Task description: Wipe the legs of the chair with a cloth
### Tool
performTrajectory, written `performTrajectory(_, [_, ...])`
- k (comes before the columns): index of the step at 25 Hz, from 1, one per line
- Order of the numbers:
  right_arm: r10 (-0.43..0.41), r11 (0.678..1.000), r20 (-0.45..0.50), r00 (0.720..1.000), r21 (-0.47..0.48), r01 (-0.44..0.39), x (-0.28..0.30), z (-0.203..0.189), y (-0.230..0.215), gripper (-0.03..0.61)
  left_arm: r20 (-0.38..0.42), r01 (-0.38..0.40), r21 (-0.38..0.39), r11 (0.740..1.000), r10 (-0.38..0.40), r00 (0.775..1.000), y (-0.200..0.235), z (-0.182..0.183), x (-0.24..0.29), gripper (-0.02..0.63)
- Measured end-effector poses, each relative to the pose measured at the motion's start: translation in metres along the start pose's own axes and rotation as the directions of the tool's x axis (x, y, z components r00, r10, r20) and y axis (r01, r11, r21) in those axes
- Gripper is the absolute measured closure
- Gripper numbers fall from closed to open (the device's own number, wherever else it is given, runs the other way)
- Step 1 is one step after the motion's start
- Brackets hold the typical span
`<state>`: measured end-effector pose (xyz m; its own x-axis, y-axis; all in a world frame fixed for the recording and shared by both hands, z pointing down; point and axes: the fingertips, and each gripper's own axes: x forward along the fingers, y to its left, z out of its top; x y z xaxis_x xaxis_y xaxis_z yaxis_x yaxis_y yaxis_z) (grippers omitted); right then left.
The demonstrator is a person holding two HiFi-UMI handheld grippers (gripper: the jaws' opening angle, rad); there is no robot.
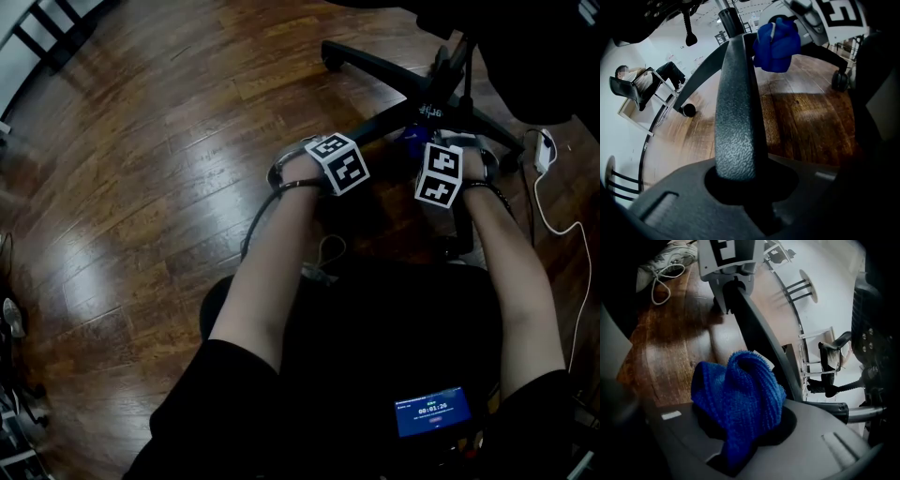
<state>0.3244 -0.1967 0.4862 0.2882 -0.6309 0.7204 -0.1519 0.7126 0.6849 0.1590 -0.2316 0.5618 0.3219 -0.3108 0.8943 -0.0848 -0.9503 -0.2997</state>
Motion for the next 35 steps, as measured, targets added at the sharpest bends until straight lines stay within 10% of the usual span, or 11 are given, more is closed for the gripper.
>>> performTrajectory(17, [0.339,0.926,-0.036,0.94,-0.162,-0.341,-0.089,-0.032,0.17,0.492,-0.005,0.004,-0.006,1.0,-0.004,1.0,0.001,0.0,0.002,0.566])
performTrajectory(35, [0.043,0.998,-0.045,0.998,-0.033,-0.044,0.013,-0.001,-0.019,0.492,0.002,-0.001,0.003,1.0,0.001,1.0,0.0,0.005,-0.001,0.566])
